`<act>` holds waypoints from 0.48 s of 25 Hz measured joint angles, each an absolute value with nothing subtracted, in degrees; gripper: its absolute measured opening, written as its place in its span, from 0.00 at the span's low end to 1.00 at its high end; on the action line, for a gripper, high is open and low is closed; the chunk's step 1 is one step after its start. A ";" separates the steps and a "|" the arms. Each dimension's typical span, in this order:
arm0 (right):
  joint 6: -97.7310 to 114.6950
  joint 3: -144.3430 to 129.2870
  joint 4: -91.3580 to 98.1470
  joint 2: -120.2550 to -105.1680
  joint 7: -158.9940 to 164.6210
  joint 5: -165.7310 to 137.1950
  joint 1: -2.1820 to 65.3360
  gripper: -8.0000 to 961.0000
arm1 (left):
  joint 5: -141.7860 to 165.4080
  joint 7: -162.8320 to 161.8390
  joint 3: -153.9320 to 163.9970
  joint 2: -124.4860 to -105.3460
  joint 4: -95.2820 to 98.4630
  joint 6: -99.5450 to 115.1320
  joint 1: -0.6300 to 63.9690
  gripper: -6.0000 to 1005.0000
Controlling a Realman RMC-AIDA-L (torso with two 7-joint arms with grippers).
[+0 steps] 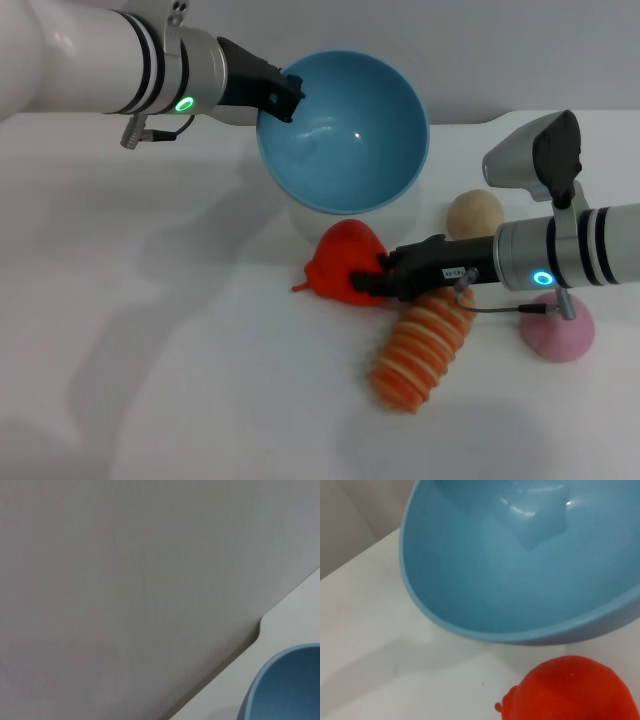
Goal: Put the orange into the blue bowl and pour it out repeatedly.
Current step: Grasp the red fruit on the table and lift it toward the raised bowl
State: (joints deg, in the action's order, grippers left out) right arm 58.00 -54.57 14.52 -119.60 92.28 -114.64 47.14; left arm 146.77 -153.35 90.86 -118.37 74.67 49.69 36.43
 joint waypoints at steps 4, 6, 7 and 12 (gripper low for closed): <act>58.08 -54.60 15.20 -119.62 91.51 -114.60 46.80 0.38 | 147.03 -153.34 90.87 -118.23 74.14 49.55 36.60 0.01; 58.46 -54.48 15.23 -119.62 90.69 -114.56 46.73 0.30 | 147.15 -153.29 90.87 -118.23 74.09 49.47 36.57 0.01; 58.87 -54.32 15.30 -119.62 90.39 -114.49 46.65 0.27 | 147.16 -153.26 90.83 -118.22 74.09 49.40 36.50 0.01; 68.63 -54.22 22.92 -119.09 90.36 -110.08 41.99 0.21 | 147.22 -153.26 90.48 -118.16 73.62 49.02 36.36 0.01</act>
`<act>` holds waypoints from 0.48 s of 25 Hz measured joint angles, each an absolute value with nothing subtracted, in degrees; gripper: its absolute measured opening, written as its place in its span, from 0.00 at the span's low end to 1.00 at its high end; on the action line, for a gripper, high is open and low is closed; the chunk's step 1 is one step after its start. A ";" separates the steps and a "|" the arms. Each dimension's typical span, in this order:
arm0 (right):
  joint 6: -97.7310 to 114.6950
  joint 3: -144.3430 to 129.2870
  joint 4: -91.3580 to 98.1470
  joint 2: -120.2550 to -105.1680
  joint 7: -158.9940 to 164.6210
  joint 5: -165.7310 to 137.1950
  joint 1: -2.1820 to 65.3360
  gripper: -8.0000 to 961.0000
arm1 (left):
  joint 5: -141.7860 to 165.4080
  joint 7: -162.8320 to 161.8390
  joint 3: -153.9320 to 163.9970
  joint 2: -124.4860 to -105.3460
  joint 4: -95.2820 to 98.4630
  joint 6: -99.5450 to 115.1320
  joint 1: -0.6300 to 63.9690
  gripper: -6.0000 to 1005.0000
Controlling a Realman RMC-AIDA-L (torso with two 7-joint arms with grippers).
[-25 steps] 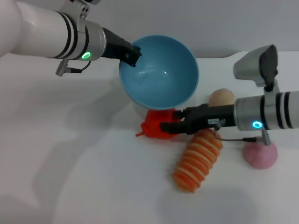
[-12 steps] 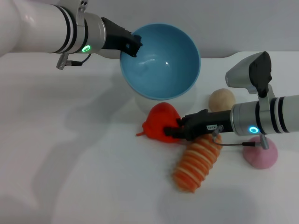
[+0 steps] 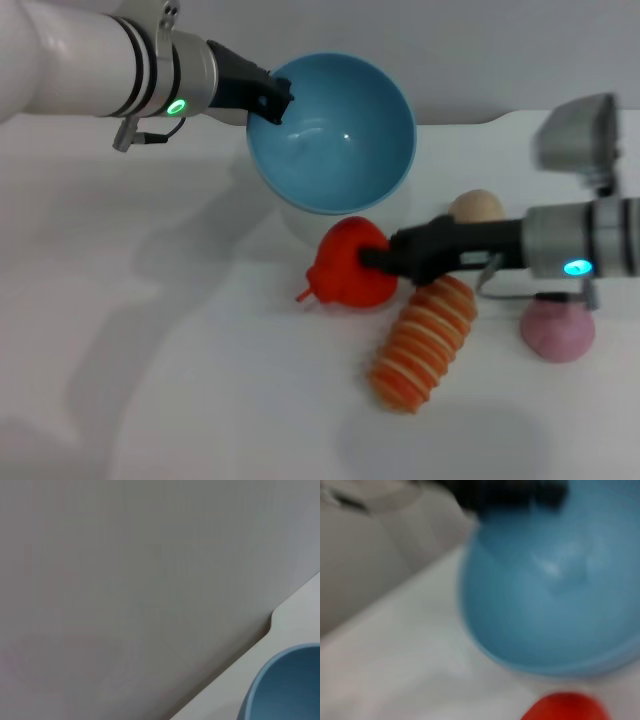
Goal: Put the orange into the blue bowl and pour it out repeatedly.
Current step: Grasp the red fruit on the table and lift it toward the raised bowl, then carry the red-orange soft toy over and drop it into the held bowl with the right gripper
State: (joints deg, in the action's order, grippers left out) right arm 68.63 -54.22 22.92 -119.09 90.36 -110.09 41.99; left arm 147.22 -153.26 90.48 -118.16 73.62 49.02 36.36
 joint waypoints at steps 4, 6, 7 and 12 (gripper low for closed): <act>84.13 -53.55 40.15 -118.31 94.37 -104.38 33.73 0.18 | 147.55 -153.20 90.35 -118.07 71.14 48.10 36.97 0.01; 89.09 -52.70 49.19 -118.24 97.38 -102.75 30.15 0.17 | 147.99 -153.19 90.30 -118.04 70.39 47.80 37.46 0.01; 91.20 -51.48 53.51 -118.46 98.55 -102.44 28.66 0.17 | 148.19 -153.18 90.31 -118.04 70.01 47.69 37.84 0.01; 95.30 -46.78 60.65 -118.90 99.17 -98.31 26.01 0.12 | 148.49 -153.18 90.93 -118.13 69.56 48.98 38.77 0.01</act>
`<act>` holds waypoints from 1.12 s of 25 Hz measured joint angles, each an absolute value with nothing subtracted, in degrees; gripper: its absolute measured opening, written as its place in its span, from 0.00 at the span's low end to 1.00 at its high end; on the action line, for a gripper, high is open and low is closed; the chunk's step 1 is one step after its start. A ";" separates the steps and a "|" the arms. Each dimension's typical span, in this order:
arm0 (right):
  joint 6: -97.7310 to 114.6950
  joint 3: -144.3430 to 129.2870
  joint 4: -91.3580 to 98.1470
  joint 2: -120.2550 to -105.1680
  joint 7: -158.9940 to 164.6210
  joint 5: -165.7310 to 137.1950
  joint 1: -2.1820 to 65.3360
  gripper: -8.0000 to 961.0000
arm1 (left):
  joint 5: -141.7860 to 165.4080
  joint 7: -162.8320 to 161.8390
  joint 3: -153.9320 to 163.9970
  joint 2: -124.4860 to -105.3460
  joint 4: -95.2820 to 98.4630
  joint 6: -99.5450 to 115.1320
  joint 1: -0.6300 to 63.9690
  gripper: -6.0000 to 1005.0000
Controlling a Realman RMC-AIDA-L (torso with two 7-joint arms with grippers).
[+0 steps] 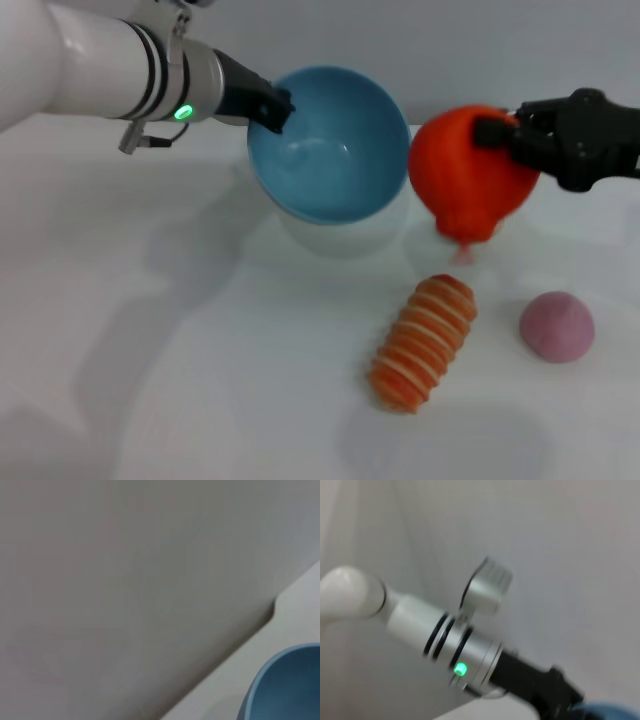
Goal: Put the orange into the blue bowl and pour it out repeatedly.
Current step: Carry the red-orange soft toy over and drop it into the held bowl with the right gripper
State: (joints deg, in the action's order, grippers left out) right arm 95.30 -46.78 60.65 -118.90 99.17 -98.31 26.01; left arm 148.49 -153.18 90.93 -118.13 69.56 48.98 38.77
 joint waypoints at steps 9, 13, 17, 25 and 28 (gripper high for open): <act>91.54 -46.23 53.58 -118.69 94.39 -97.66 28.14 0.04 | 145.92 -153.66 97.73 -118.55 71.83 55.51 40.55 0.01; 90.23 -46.25 50.29 -118.59 94.01 -97.68 29.29 0.04 | 143.69 -153.30 99.02 -118.56 72.66 55.86 40.62 0.01; 90.01 -46.33 46.78 -118.46 93.91 -98.10 30.65 0.04 | 143.39 -153.28 99.40 -118.56 72.44 55.36 40.77 0.01; 87.45 -46.32 44.46 -118.57 94.33 -98.35 30.79 0.08 | 143.29 -153.29 99.10 -118.51 71.86 54.67 40.69 0.01; 87.34 -45.70 44.37 -118.54 94.45 -98.11 30.38 0.18 | 143.38 -153.46 98.92 -118.50 71.70 54.42 40.63 0.01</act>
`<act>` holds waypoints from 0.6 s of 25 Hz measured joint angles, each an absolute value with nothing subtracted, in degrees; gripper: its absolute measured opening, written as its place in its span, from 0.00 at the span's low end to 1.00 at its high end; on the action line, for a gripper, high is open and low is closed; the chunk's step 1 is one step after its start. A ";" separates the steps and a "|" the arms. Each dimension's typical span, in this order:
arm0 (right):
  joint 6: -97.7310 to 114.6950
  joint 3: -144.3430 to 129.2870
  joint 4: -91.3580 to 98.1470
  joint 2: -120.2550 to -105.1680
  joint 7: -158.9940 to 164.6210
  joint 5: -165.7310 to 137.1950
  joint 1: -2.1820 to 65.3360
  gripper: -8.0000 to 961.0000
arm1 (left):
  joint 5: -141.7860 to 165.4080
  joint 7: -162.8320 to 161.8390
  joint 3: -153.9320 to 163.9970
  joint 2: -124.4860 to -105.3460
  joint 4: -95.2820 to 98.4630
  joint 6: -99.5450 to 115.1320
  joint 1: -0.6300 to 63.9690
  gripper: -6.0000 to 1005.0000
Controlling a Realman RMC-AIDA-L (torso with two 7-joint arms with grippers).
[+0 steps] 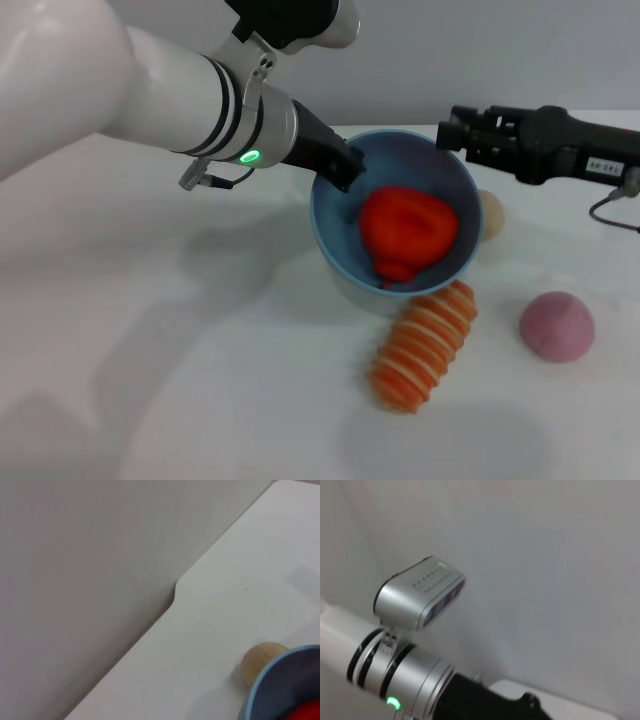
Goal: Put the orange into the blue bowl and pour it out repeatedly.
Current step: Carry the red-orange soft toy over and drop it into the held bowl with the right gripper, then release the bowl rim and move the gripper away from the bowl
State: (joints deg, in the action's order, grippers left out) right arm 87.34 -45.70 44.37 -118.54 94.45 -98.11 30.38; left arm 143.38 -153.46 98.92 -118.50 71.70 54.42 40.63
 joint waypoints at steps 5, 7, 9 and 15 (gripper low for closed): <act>87.05 -44.00 43.78 -118.63 94.11 -93.15 28.14 0.38 | 143.56 -153.63 96.94 -118.33 69.21 53.59 40.64 0.01; 86.29 -43.43 43.62 -118.56 93.98 -91.95 26.49 0.46 | 143.77 -153.45 95.50 -118.26 67.03 53.43 40.94 0.00; 85.92 -43.25 43.59 -118.55 93.93 -91.94 25.99 0.51 | 144.19 -153.37 94.78 -118.19 65.34 52.71 41.05 0.00; 84.77 -42.65 43.15 -118.52 93.86 -91.89 24.41 0.57 | 144.20 -153.26 94.59 -118.28 61.94 51.77 41.15 0.01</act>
